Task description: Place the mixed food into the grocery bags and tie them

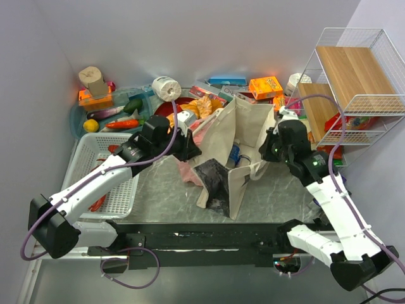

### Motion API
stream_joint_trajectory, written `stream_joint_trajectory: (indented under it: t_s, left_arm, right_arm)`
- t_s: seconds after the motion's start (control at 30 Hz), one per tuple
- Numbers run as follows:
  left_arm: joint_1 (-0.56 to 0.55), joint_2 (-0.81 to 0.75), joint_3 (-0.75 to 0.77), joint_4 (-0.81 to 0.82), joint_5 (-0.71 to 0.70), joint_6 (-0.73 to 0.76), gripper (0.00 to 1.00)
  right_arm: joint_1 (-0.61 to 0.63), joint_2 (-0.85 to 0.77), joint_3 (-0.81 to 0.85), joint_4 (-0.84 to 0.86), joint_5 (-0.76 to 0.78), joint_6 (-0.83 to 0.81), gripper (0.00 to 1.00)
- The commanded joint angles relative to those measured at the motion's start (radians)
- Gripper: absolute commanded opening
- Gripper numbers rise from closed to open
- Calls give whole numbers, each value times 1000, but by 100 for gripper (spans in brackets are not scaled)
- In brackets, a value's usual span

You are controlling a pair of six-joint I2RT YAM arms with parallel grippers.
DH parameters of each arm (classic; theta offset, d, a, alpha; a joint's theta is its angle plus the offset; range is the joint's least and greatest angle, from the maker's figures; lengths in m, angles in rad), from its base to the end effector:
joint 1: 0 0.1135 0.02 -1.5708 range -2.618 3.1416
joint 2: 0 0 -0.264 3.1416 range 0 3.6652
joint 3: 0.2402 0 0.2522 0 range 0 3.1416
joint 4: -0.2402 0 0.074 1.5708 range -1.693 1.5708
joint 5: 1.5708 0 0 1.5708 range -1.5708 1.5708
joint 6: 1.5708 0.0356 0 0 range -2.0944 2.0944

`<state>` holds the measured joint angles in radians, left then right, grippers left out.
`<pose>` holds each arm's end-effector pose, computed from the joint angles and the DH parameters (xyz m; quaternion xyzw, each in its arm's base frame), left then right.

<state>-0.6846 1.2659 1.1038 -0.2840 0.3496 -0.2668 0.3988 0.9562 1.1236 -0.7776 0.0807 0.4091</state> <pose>0.2163 -0.1923 0.3386 0.2635 0.7958 -0.3712 0.3994 0.1753 0.0708 0.3664 0.0232 0.8860 0.1486 0.4386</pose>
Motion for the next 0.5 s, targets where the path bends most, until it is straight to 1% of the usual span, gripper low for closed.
stream_joint_trajectory:
  t_s: [0.0,0.03,0.07,0.1,0.13,0.23,0.27,0.3,0.37,0.47]
  left_arm:
    - [-47,-23,98,97,-21,-89,1]
    - [-67,-23,119,109,-44,-107,1]
    - [-87,-19,142,117,-64,-112,1]
    - [-130,-16,183,124,-93,-126,1]
    - [-150,-10,201,150,-96,-140,1]
    - [-237,39,222,215,-129,-210,1]
    - [-287,55,220,261,-141,-227,1]
    - [-314,73,223,276,-150,-250,1]
    - [-377,142,243,304,-176,-261,1]
    - [-435,233,303,339,-185,-282,1]
  right_arm:
    - [-73,45,209,-37,114,-183,0]
    - [-89,68,301,-75,151,-197,0]
    - [-103,91,341,-119,178,-214,0]
    - [-133,131,375,-133,192,-252,0]
    - [-150,151,422,-140,194,-268,0]
    - [-207,211,458,-140,160,-338,0]
    - [-219,226,465,-146,166,-352,0]
    - [-238,260,473,-170,175,-366,0]
    - [-250,283,484,-196,247,-372,0]
    - [-282,294,458,-196,358,-394,0]
